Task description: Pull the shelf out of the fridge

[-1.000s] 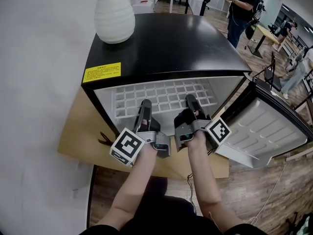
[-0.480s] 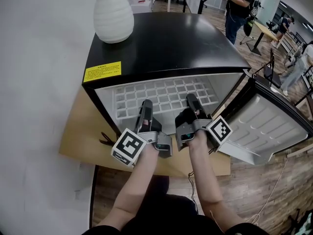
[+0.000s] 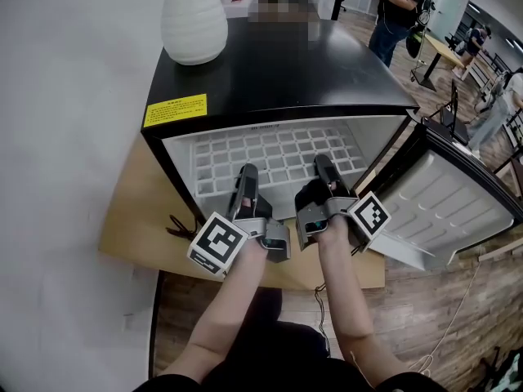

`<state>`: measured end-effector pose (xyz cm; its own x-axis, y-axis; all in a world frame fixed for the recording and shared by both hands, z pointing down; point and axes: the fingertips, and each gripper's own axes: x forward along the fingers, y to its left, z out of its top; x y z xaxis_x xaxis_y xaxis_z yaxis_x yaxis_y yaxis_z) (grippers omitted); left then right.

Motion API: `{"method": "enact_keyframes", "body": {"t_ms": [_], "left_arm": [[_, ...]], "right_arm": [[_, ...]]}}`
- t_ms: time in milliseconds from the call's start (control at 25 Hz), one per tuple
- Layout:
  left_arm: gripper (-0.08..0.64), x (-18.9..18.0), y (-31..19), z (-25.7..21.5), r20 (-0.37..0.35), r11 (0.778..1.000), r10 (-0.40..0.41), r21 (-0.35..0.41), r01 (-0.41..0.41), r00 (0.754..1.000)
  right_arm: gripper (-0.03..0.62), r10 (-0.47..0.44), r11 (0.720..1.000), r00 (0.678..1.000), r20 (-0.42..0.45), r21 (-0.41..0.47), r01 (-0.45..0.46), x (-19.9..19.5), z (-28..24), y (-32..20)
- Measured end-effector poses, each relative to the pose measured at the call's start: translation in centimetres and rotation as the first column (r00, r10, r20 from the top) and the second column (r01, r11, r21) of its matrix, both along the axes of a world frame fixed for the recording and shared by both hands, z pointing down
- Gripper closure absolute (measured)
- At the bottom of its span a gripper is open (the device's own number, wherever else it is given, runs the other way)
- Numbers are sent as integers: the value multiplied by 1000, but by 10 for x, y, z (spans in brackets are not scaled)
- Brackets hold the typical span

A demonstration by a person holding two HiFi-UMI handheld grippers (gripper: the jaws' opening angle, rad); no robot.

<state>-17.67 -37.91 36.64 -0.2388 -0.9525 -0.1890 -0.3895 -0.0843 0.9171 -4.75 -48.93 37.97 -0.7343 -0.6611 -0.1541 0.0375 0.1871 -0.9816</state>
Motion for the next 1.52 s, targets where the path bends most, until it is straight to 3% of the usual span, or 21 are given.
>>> {"method": "enact_keyframes", "body": {"t_ms": [440, 1520], "left_arm": [[502, 18, 23, -1, 6, 1000, 6, -3, -6, 1000], [503, 21, 27, -4, 8, 1000, 22, -20, -22, 1000]], "right_arm": [[572, 1, 1000, 1000, 0, 0, -1, 18, -1, 23], [574, 18, 1000, 1000, 12, -16, -18, 21, -3, 28]]}}
